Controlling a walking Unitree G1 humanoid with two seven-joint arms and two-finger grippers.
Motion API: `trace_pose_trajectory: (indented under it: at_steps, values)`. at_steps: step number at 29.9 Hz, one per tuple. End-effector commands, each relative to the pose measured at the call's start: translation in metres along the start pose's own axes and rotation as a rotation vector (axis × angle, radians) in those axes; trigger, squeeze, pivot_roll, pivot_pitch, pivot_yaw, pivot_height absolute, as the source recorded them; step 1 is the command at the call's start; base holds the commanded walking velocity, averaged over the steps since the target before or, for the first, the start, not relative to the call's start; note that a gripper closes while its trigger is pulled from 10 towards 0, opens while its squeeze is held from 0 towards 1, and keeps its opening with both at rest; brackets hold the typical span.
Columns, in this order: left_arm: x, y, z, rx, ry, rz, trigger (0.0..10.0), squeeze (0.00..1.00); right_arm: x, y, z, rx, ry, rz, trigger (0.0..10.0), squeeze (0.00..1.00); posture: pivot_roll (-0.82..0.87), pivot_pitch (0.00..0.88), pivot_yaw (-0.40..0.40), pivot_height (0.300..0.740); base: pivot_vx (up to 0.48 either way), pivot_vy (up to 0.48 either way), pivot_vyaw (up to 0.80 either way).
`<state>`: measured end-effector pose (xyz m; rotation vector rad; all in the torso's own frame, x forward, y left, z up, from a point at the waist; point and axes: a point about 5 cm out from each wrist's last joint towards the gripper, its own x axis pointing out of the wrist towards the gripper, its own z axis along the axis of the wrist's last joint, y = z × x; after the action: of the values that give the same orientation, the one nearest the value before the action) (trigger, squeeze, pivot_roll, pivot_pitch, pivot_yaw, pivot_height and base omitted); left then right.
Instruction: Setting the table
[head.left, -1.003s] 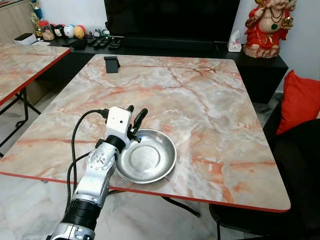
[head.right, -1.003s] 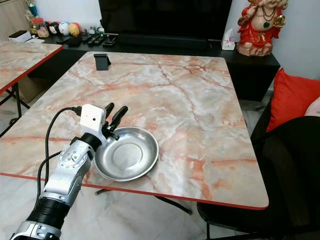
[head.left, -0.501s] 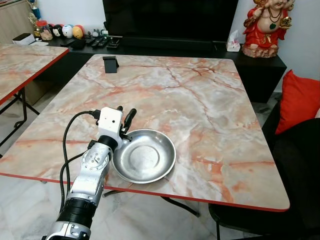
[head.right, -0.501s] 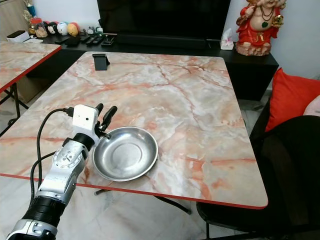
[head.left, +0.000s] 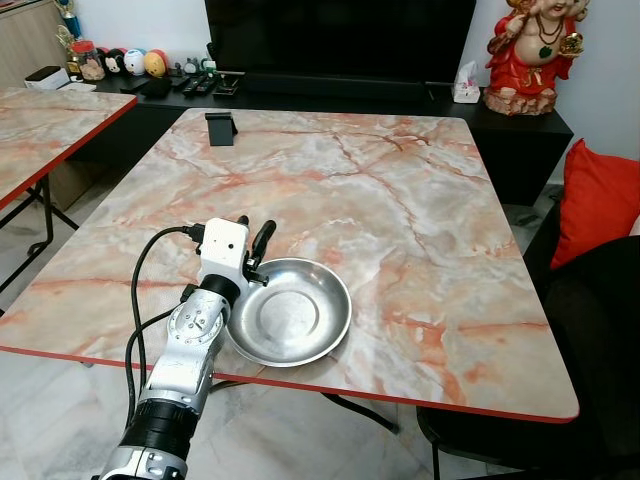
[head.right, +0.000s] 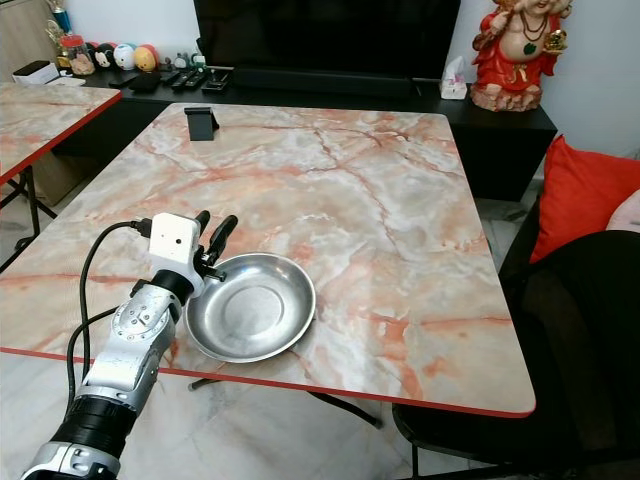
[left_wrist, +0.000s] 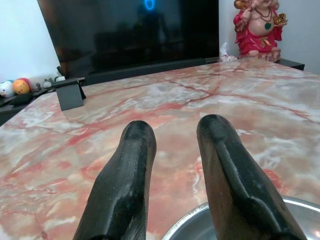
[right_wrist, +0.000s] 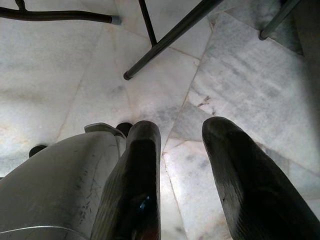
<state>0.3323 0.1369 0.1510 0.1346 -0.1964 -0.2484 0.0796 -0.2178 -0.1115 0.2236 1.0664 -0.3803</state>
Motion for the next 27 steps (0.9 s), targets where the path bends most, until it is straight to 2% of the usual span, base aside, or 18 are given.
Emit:
trace_pose_trajectory:
  at_steps: [1,27]
  values:
    - [0.0017,0.0007,0.0042,-0.003,-0.006,0.008,10.0,0.00,0.0000,-0.0018,0.0012,0.015,-0.007,-0.006,10.0,0.00,0.07,0.000,-0.026,0.728,0.000,0.000,0.00]
    - [0.0051,-0.0047,0.0056,-0.015,-0.010,-0.008,10.0,0.00,0.0004,0.0014,0.0015,0.006,-0.007,0.004,10.0,0.00,0.09,0.000,-0.031,0.728,0.000,0.267,0.00]
